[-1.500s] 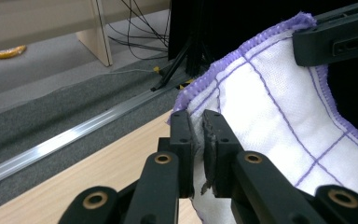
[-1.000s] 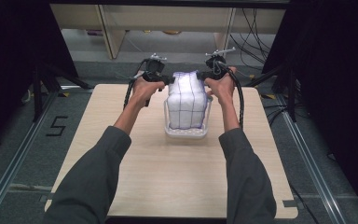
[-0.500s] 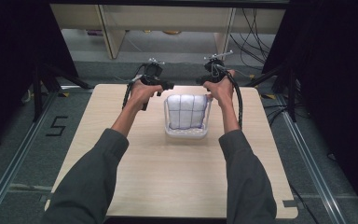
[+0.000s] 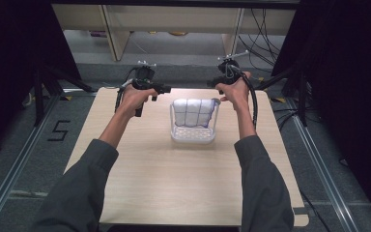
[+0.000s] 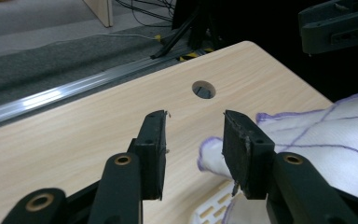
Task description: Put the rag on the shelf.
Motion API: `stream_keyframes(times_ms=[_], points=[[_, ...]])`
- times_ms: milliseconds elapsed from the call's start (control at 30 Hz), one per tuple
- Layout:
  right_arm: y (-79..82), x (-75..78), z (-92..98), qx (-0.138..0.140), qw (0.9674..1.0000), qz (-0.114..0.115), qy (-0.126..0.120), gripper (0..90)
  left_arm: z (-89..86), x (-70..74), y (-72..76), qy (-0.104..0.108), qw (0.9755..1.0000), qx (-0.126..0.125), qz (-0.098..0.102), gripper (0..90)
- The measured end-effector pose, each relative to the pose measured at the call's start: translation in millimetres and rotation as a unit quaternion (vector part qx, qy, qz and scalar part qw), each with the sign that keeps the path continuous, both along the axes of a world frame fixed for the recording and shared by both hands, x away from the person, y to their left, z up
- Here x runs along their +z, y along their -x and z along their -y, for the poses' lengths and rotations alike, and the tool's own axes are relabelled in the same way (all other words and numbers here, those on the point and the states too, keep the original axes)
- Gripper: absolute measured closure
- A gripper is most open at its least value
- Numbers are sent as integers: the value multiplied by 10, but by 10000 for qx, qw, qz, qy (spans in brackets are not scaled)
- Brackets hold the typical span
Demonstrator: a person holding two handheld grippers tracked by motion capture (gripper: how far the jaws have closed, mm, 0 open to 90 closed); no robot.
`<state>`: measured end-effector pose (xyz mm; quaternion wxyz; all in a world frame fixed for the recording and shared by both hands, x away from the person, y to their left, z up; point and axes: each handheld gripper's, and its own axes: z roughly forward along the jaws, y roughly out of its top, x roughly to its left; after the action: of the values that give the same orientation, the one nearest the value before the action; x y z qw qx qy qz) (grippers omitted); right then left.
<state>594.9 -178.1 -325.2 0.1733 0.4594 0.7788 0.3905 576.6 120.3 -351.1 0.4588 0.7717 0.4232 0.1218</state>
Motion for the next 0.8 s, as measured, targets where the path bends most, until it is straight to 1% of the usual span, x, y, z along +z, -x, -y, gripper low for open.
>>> stream_keyframes(times_ms=[33,67,133,200,233,267,333,367,400,433,467,500,533,567,600,633,700,733,767,800], points=[[13,18,15,36,10000,-50,22,576,-13,-13,14,-25,10000,15,1,590],[23,24,24,53,10000,15,4,574,-31,-24,24,-15,10000,9,-5,586],[53,43,41,10,10000,-40,-44,568,-59,-47,41,27,10000,13,-45,564],[79,64,52,22,10000,-10,-18,558,-91,-63,51,-1,10000,-14,-92,531],[83,67,63,77,9999,103,-40,555,-104,-70,60,-2,10000,-11,-83,520],[103,81,68,57,9999,133,-33,553,-123,-78,65,-3,10000,-28,-85,505],[128,109,87,115,9998,167,-74,551,-156,-99,75,-38,9999,-11,-140,466],[153,131,91,46,9999,89,-84,547,-171,-112,76,-47,9998,-6,-190,450],[165,143,98,40,9998,170,-66,546,-187,-119,82,-67,9997,1,-221,440],[167,149,110,97,9996,271,-59,547,-201,-126,90,-14,9998,5,-220,434],[177,154,115,118,9995,282,-89,546,-218,-132,102,27,9998,-12,-212,432],[206,169,110,69,9998,176,-68,546,-225,-132,110,26,9997,-21,-229,426],[211,167,113,71,9998,180,-62,544,-232,-131,119,4,9997,-19,-233,417],[214,164,116,105,9997,206,-84,541,-237,-126,129,-5,9997,-16,-234,411],[210,158,123,148,9994,298,-86,534,-243,-118,139,-3,9998,-13,-206,408],[224,164,126,97,9997,235,-67,532,-248,-108,149,12,9998,-26,-188,408],[228,150,130,132,9994,316,-105,526,-255,-89,174,18,9999,-46,-162,403],[239,157,137,129,9995,278,-52,521,-257,-81,188,22,9999,-53,-147,400],[255,159,131,100,9997,194,-101,517,-262,-75,201,10,9999,-79,-137,397],[268,159,127,75,9997,218,-85,514,-264,-73,214,18,9999,-85,-135,393]])
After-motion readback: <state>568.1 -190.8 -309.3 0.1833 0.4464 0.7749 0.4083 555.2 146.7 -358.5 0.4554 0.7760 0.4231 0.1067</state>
